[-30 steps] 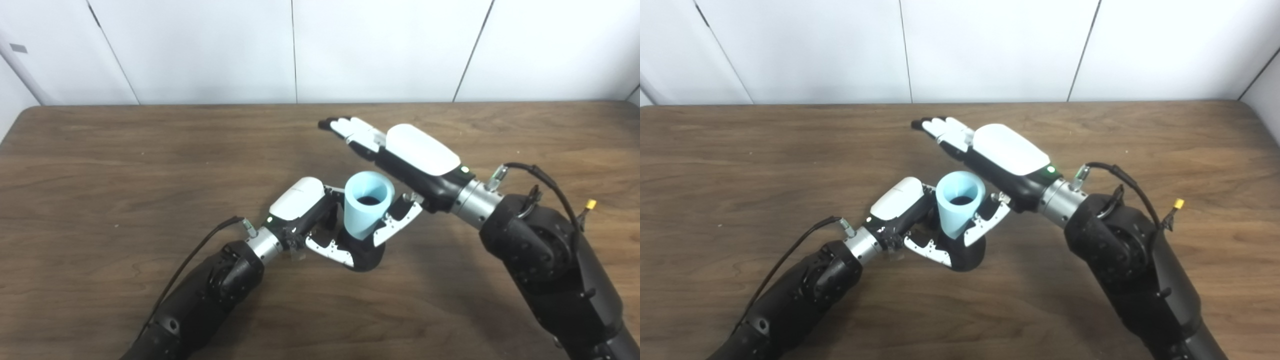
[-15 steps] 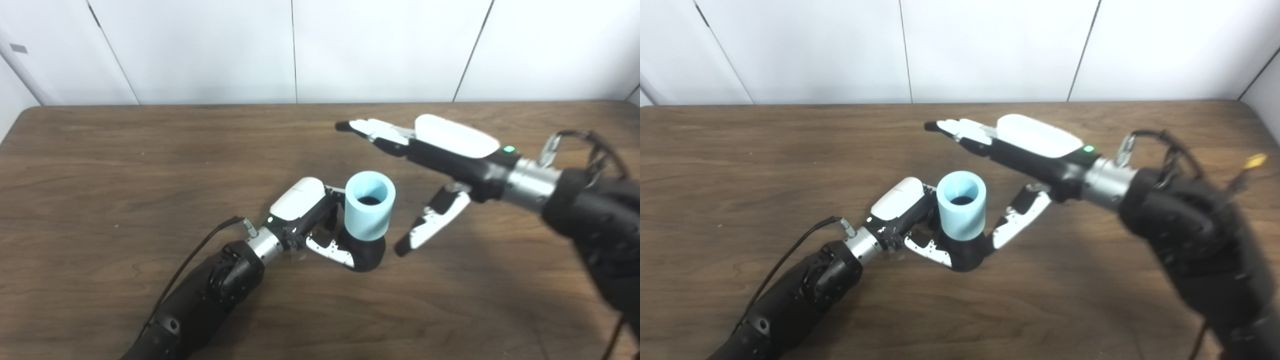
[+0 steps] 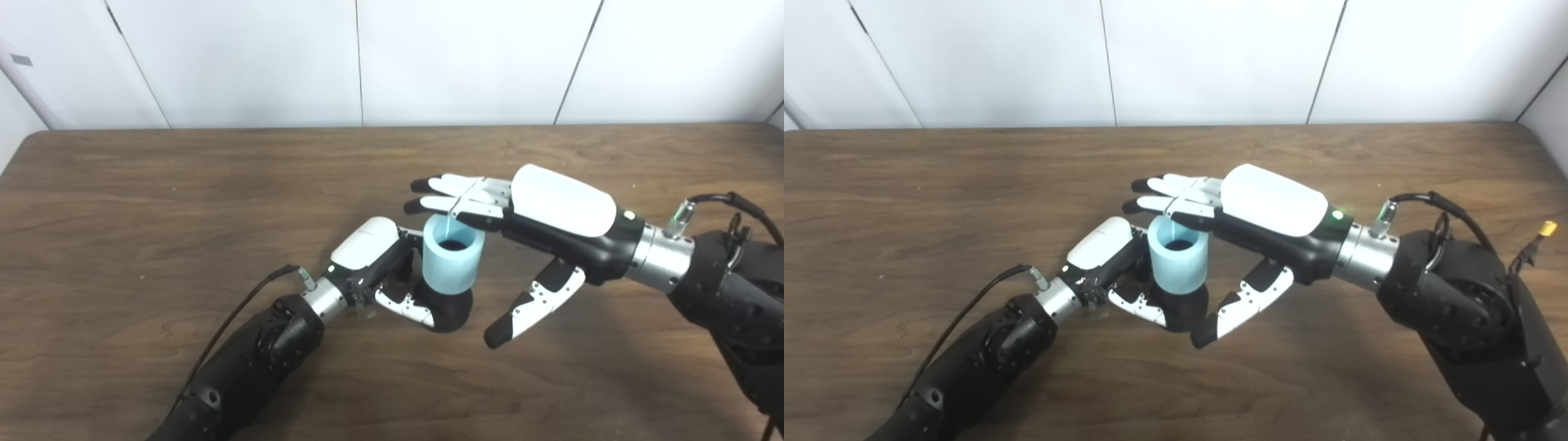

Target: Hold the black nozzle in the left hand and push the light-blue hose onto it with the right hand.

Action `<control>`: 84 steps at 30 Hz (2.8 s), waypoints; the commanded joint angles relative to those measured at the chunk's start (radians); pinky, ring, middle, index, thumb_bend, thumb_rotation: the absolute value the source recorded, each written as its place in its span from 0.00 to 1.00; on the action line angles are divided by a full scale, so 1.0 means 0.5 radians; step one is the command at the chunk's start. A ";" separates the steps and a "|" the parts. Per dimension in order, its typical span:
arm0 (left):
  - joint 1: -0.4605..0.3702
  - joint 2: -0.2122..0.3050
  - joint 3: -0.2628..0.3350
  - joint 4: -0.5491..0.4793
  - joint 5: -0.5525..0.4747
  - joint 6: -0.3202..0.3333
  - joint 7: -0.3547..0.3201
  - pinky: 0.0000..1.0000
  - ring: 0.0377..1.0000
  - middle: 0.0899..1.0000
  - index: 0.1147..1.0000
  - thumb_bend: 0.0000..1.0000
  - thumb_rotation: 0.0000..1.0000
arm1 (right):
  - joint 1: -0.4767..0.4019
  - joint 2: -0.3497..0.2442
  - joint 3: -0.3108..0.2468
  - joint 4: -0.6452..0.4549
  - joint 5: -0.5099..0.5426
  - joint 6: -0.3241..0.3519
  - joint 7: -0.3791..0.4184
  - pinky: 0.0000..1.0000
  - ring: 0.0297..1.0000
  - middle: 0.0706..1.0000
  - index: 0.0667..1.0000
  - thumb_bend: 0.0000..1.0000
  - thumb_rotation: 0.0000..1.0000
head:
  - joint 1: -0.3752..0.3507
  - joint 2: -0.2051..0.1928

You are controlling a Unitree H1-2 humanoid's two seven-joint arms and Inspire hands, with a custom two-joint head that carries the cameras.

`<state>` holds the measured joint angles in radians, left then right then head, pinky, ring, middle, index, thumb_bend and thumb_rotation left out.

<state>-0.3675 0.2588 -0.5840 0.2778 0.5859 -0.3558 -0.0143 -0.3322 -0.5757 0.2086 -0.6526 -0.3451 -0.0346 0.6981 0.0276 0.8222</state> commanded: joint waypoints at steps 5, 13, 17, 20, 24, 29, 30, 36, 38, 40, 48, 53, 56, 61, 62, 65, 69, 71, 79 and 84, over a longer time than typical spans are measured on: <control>0.159 0.059 -0.085 0.138 0.118 0.137 -0.208 0.27 0.34 0.38 0.46 0.50 0.00 | 0.014 -0.021 0.066 -0.003 -0.155 -0.122 0.001 0.93 1.00 1.00 0.96 0.78 0.91 | 0.001 0.005; 0.164 0.059 -0.077 0.131 0.099 0.139 -0.218 0.27 0.34 0.39 0.46 0.50 0.00 | 0.047 -0.135 0.262 0.063 -0.538 -0.249 0.193 0.99 0.99 0.96 0.92 0.86 0.88 | 0.001 0.011; 0.169 0.062 -0.076 0.130 0.102 0.134 -0.214 0.26 0.33 0.39 0.46 0.50 0.00 | 0.082 -0.172 0.308 0.090 -0.601 -0.254 0.217 0.89 0.93 0.91 0.87 0.89 0.89 | 0.010 0.015; 0.171 0.064 -0.072 0.130 0.091 0.136 -0.222 0.26 0.33 0.39 0.46 0.50 0.00 | 0.090 -0.176 0.311 0.093 -0.605 -0.240 0.208 0.88 0.92 0.90 0.86 0.89 0.91 | 0.004 0.016; 0.172 0.068 -0.070 0.117 0.088 0.137 -0.231 0.26 0.33 0.40 0.46 0.50 0.00 | 0.074 -0.166 0.316 0.074 -0.576 -0.167 0.237 0.87 0.92 0.90 0.86 0.89 0.91 | 0.001 0.016; 0.169 0.067 -0.076 0.108 0.113 0.142 -0.228 0.26 0.33 0.39 0.46 0.50 0.00 | 0.076 -0.143 0.293 0.068 -0.452 -0.100 0.189 0.86 0.91 0.90 0.85 0.88 0.88 | 0.009 0.019; 0.169 0.067 -0.076 0.110 0.117 0.140 -0.226 0.26 0.33 0.39 0.46 0.50 0.00 | 0.075 -0.140 0.289 0.065 -0.431 -0.086 0.185 0.86 0.91 0.90 0.86 0.87 0.88 | 0.009 0.019; 0.170 0.065 -0.073 0.131 0.118 0.131 -0.214 0.26 0.34 0.38 0.46 0.50 0.00 | 0.109 0.122 0.035 -0.007 -0.250 0.028 -0.197 0.89 0.99 0.99 0.99 0.73 0.73 | 0.007 0.015; 0.172 0.062 -0.069 0.145 0.117 0.119 -0.201 0.27 0.34 0.38 0.46 0.50 0.00 | 0.110 0.290 -0.129 0.008 -0.181 0.011 -0.426 0.80 1.00 1.00 1.00 0.67 0.60 | 0.003 0.006; 0.173 0.060 -0.066 0.154 0.109 0.106 -0.196 0.28 0.35 0.38 0.46 0.50 0.00 | 0.105 0.444 -0.277 0.028 -0.063 0.080 -0.565 0.76 1.00 1.00 1.00 0.65 0.51 | 0.003 0.006; 0.157 0.044 -0.074 0.172 0.121 0.099 -0.187 0.26 0.34 0.38 0.45 0.50 0.00 | -0.027 0.760 -0.572 -0.036 0.260 0.750 -0.720 0.85 1.00 1.00 1.00 0.89 0.44 | 0.001 -0.006; 0.161 0.047 -0.071 0.175 0.122 0.103 -0.188 0.27 0.34 0.38 0.46 0.50 0.00 | 0.022 0.737 -0.646 0.036 0.535 0.925 -0.722 0.81 1.00 1.00 1.00 0.95 0.38 | 0.001 -0.004; 0.163 0.055 -0.069 0.165 0.119 0.106 -0.198 0.26 0.34 0.39 0.46 0.50 0.00 | 0.114 0.699 -0.648 0.117 0.613 0.858 -0.723 0.77 0.97 1.00 1.00 0.87 0.44 | 0.005 -0.004; 0.168 0.066 -0.064 0.154 0.127 0.111 -0.195 0.28 0.34 0.40 0.46 0.50 0.00 | 0.271 0.688 -0.689 0.328 0.746 0.713 -0.766 0.63 0.81 0.93 0.97 0.69 0.37 | 0.009 -0.008; 0.169 0.068 -0.062 0.151 0.126 0.113 -0.197 0.28 0.34 0.40 0.46 0.50 0.00 | 0.297 0.704 -0.699 0.353 0.773 0.723 -0.783 0.59 0.77 0.89 0.92 0.69 0.34 | 0.009 -0.009; 0.171 0.074 -0.057 0.138 0.120 0.129 -0.212 0.26 0.34 0.39 0.46 0.50 0.00 | 0.346 0.792 -0.714 0.363 0.846 0.810 -0.868 0.48 0.61 0.73 0.77 0.62 0.28 | 0.005 -0.010; 0.171 0.082 -0.051 0.140 0.131 0.116 -0.199 0.26 0.34 0.39 0.46 0.50 0.00 | 0.396 0.931 -0.726 0.379 0.898 0.801 -1.007 0.42 0.53 0.65 0.70 0.55 0.36 | 0.001 -0.012; 0.173 0.086 -0.046 0.129 0.127 0.123 -0.206 0.28 0.34 0.39 0.46 0.50 0.00 | 0.412 0.970 -0.723 0.407 0.903 0.777 -1.051 0.42 0.53 0.63 0.68 0.52 0.42 | -0.004 -0.014; 0.174 0.086 -0.034 0.124 0.122 0.118 -0.198 0.28 0.35 0.39 0.46 0.50 0.00 | 0.462 0.929 -0.572 0.571 0.743 0.622 -1.096 0.41 0.53 0.64 0.65 0.69 0.07 | -0.004 -0.014; 0.186 0.078 -0.019 0.108 0.130 0.133 -0.177 0.27 0.34 0.38 0.46 0.50 0.00 | 0.509 0.934 -0.472 0.612 0.616 0.554 -1.150 0.45 0.55 0.66 0.66 0.78 0.16 | 0.001 -0.025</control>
<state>-0.3607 0.2610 -0.5683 0.2712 0.5876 -0.3552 -0.0398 -0.0645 -0.1099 -0.0295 -0.3369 -0.0238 0.2952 0.1413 0.0276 0.8084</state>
